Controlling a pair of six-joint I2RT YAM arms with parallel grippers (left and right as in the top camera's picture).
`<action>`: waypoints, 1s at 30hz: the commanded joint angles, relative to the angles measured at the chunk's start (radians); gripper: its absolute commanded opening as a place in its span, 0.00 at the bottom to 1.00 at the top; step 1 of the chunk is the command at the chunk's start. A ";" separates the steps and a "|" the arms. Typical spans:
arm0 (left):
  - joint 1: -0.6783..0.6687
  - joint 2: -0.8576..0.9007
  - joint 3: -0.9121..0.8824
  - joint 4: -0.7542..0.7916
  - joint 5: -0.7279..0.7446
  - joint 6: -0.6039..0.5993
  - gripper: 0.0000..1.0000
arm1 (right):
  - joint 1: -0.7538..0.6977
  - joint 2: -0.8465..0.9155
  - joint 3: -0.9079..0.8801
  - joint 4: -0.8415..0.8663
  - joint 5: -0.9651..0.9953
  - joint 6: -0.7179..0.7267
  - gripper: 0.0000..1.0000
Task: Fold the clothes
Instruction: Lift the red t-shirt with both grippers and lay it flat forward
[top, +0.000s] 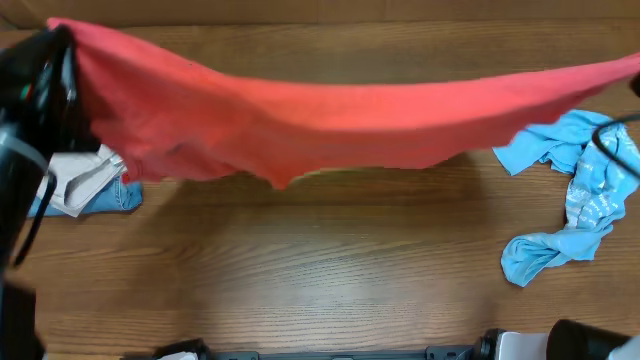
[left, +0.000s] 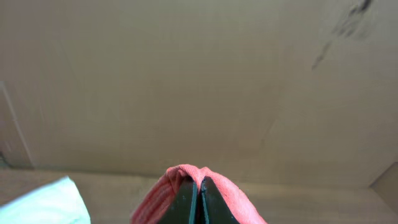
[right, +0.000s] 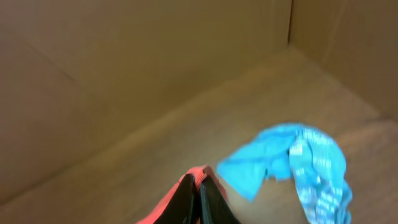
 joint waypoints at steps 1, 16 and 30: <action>0.008 -0.028 0.016 -0.017 -0.019 0.011 0.04 | -0.007 -0.017 0.057 0.008 -0.033 -0.024 0.04; 0.007 0.491 -0.011 0.028 -0.003 0.023 0.04 | 0.033 0.397 0.054 0.105 -0.129 -0.065 0.04; 0.100 0.726 0.370 0.512 0.231 -0.247 0.04 | 0.085 0.467 0.188 0.531 -0.210 0.012 0.04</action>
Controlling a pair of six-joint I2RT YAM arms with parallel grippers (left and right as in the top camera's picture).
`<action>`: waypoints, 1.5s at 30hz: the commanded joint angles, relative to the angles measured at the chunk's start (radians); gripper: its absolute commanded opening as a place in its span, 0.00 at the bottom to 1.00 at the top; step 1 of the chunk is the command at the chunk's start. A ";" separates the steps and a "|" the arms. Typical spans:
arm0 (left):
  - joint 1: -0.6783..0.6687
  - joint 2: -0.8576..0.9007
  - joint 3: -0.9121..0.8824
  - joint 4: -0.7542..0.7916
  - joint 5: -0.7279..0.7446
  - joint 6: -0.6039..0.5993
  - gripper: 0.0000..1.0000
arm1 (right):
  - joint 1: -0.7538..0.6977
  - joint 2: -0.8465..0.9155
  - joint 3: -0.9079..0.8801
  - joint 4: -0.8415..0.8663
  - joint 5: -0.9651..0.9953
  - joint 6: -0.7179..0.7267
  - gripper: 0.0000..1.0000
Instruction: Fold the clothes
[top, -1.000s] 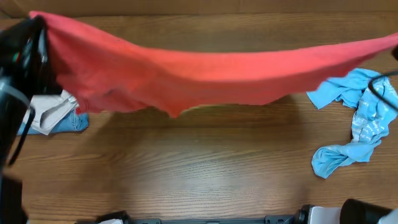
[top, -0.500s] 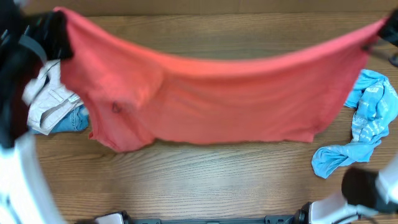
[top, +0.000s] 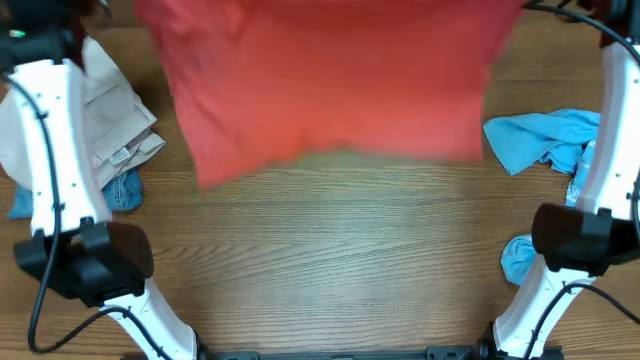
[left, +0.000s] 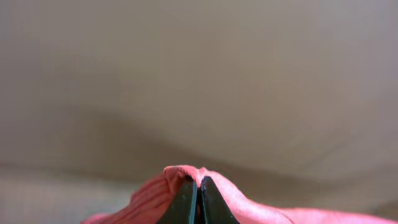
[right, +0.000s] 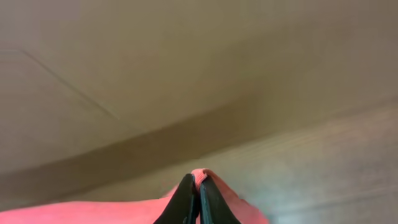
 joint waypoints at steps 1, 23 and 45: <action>0.054 -0.079 0.279 -0.039 0.061 -0.054 0.04 | -0.010 -0.101 0.107 -0.014 -0.002 0.020 0.04; -0.159 0.256 0.296 -1.212 -0.118 0.362 0.04 | -0.012 -0.099 -0.305 -0.552 0.237 -0.077 0.04; -0.166 0.153 -0.364 -1.212 -0.533 0.188 0.04 | -0.069 -0.099 -0.856 -0.529 0.237 -0.111 0.04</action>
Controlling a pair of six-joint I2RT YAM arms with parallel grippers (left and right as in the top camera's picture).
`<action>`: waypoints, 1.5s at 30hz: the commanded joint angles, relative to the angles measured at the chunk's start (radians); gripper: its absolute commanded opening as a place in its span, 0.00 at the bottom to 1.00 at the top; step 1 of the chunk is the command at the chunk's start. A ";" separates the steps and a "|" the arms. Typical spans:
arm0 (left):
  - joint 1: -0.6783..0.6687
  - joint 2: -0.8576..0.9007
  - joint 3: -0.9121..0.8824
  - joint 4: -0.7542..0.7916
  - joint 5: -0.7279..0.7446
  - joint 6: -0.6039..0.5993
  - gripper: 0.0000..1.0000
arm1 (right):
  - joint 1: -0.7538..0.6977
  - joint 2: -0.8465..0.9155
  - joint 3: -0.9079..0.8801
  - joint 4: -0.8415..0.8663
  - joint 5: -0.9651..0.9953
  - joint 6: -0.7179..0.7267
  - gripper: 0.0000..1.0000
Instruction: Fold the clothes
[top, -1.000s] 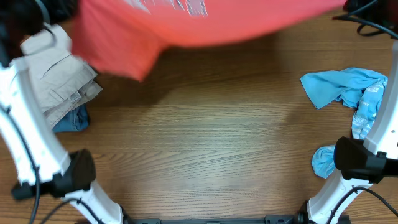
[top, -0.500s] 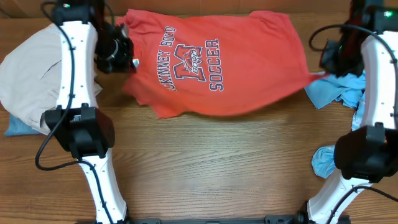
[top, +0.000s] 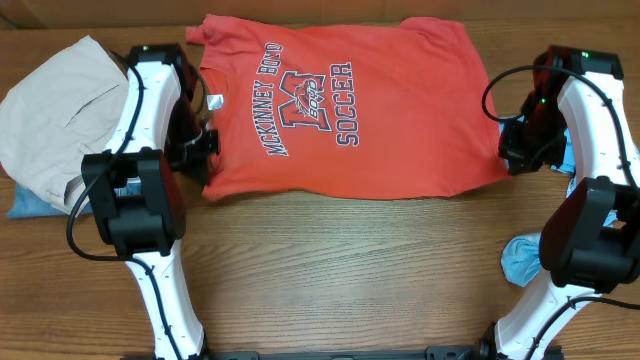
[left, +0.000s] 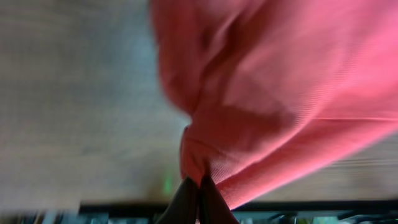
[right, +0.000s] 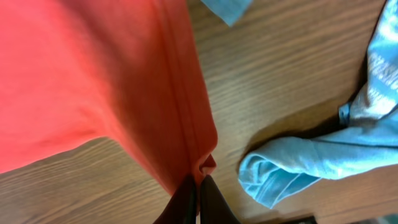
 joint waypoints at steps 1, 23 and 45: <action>0.039 -0.144 -0.074 -0.005 -0.125 -0.083 0.04 | -0.049 -0.005 -0.034 -0.001 0.018 -0.008 0.04; 0.133 -0.446 -0.316 0.037 -0.163 -0.135 0.04 | -0.132 -0.058 -0.077 -0.084 0.006 -0.005 0.04; 0.172 -0.670 -0.407 0.044 -0.208 -0.188 0.04 | -0.129 -0.139 -0.136 -0.087 -0.001 0.011 0.04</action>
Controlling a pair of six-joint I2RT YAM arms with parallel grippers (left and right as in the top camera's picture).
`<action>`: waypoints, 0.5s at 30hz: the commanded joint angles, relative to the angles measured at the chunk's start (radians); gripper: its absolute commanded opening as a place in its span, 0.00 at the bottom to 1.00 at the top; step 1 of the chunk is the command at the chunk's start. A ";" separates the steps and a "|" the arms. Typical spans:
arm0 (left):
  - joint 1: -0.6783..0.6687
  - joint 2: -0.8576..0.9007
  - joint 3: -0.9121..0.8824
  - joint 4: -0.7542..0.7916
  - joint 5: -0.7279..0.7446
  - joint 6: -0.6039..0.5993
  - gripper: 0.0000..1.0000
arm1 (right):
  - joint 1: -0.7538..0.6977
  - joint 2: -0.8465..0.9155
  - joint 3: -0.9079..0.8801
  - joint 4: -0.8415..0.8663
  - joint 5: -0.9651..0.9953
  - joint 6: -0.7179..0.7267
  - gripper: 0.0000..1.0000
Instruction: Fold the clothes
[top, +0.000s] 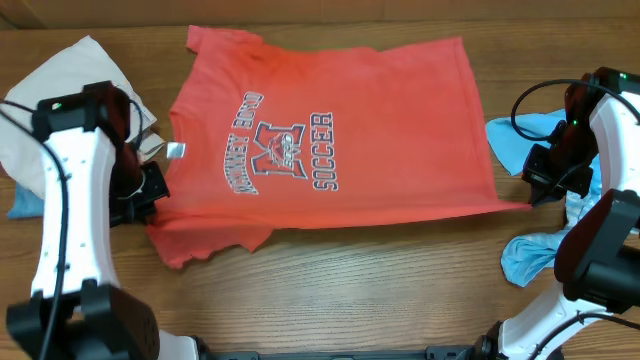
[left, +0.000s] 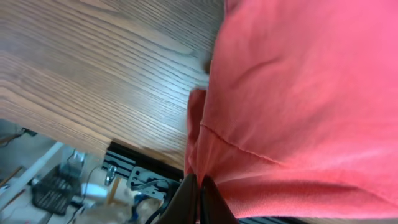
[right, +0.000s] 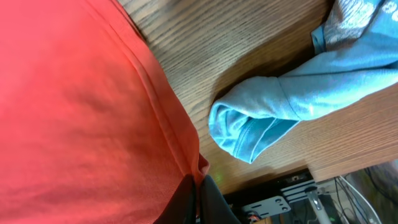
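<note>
A red T-shirt (top: 330, 140) printed with "SOCCER" lies spread on the wooden table, print up, collar toward the left. My left gripper (top: 150, 200) is shut on the shirt's near-left edge (left: 205, 155), where the cloth is bunched. My right gripper (top: 530, 195) is shut on the shirt's near-right hem corner (right: 202, 165), low over the table. In the wrist views the red cloth (right: 81, 112) fills most of the picture above the closed fingers.
A beige garment (top: 60, 70) lies at the far left on something blue (top: 20, 205). Crumpled light-blue clothes (top: 530, 255) sit at the right edge, close to the right gripper (right: 199, 199), seen as a blue fold (right: 261, 118). The table's front edge lies below both grippers.
Both grippers have moved toward the table's front, still shut on the shirt. The shirt has come forward with them and lies lower on the table, its near-left corner now bunched.
First both grippers held the red shirt stretched wide and high above the table. Then it hung as a sheet at the back. Then it lay print-up on the far half. Now it lies nearer the front, both grippers still gripping its near corners.
</note>
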 joint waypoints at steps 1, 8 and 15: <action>0.014 -0.037 -0.013 -0.009 -0.046 -0.026 0.04 | 0.000 -0.066 -0.028 0.000 0.010 0.011 0.04; 0.014 -0.039 -0.013 0.003 -0.046 -0.026 0.04 | 0.000 -0.114 -0.137 0.078 -0.002 0.014 0.04; 0.013 -0.038 -0.013 0.142 0.020 -0.026 0.04 | 0.028 -0.114 -0.136 0.183 -0.001 0.014 0.04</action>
